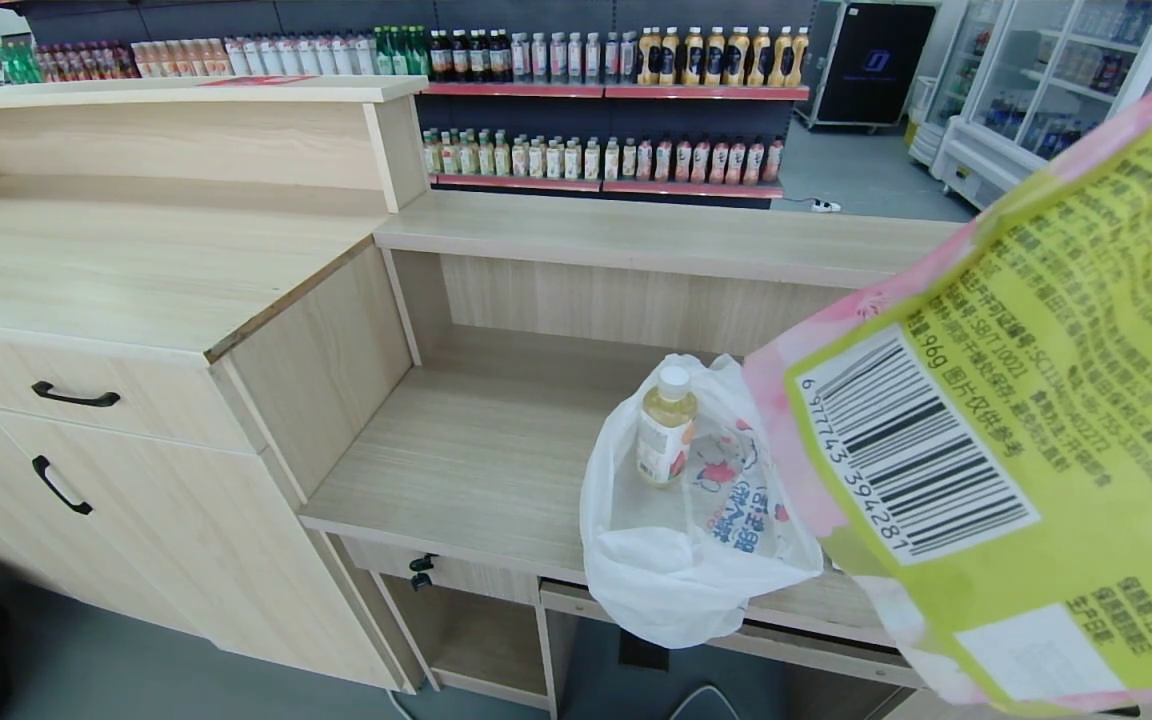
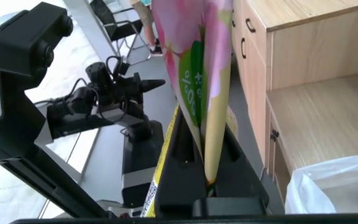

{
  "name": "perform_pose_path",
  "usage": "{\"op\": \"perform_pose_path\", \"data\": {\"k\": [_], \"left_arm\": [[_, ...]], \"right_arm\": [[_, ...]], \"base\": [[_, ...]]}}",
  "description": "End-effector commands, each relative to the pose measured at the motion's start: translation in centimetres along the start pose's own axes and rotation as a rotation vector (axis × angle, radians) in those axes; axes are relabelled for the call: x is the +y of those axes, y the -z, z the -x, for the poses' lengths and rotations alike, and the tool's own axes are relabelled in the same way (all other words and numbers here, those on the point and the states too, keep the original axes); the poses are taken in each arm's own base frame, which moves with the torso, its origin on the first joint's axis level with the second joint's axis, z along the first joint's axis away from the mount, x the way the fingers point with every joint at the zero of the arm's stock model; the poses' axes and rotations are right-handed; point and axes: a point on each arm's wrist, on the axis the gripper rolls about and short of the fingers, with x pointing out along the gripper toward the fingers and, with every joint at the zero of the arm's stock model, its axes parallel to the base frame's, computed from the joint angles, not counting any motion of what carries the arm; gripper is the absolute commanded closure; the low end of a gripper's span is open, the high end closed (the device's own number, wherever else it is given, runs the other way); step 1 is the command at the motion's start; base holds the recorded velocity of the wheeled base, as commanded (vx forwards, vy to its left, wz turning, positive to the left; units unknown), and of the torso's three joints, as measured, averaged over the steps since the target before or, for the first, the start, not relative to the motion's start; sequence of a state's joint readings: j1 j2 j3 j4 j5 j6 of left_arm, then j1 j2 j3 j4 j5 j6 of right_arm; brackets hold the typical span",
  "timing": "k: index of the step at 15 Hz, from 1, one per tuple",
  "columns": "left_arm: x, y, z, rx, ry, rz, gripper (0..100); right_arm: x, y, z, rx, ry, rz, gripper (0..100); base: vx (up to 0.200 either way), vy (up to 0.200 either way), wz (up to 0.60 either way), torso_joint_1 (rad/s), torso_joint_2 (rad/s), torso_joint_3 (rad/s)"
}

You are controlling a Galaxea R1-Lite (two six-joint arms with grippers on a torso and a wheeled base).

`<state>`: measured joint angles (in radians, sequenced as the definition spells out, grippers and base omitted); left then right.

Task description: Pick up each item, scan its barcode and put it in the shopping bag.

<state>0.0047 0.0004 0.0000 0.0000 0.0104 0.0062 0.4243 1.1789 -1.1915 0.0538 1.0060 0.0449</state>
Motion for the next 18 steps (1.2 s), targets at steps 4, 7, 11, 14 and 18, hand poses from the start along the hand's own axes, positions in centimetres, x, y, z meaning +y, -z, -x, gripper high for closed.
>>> {"op": "perform_pose_path", "data": {"k": [4,7,11,14,18], "left_arm": [[0.0,0.0,0.0,0.0,0.0,0.0,100],[0.0,0.0,0.0,0.0,0.0,0.0,100],[0.0,0.0,0.0,0.0,0.0,0.0,100],[0.0,0.0,0.0,0.0,0.0,0.0,100],[0.0,0.0,0.0,0.0,0.0,0.0,100]], "right_arm": [[-0.2,0.8,0.2,0.012,0.016,-0.016,100],[-0.1,0.7,0.2,0.01,0.016,-0.014,100],[-1.3,0.7,1.3,0.004,0.133,-0.013,100],[-4.5,2.8,3.8,0.077,0.48,0.085,100],[-7.9,8.8,11.1,0.4,0.842,0.373,100]], "base": [[0.0,0.0,0.0,0.0,0.0,0.0],[0.0,0.0,0.0,0.0,0.0,0.0],[0.0,0.0,0.0,0.0,0.0,0.0],[0.0,0.0,0.0,0.0,0.0,0.0],[0.0,0.0,0.0,0.0,0.0,0.0]]}}
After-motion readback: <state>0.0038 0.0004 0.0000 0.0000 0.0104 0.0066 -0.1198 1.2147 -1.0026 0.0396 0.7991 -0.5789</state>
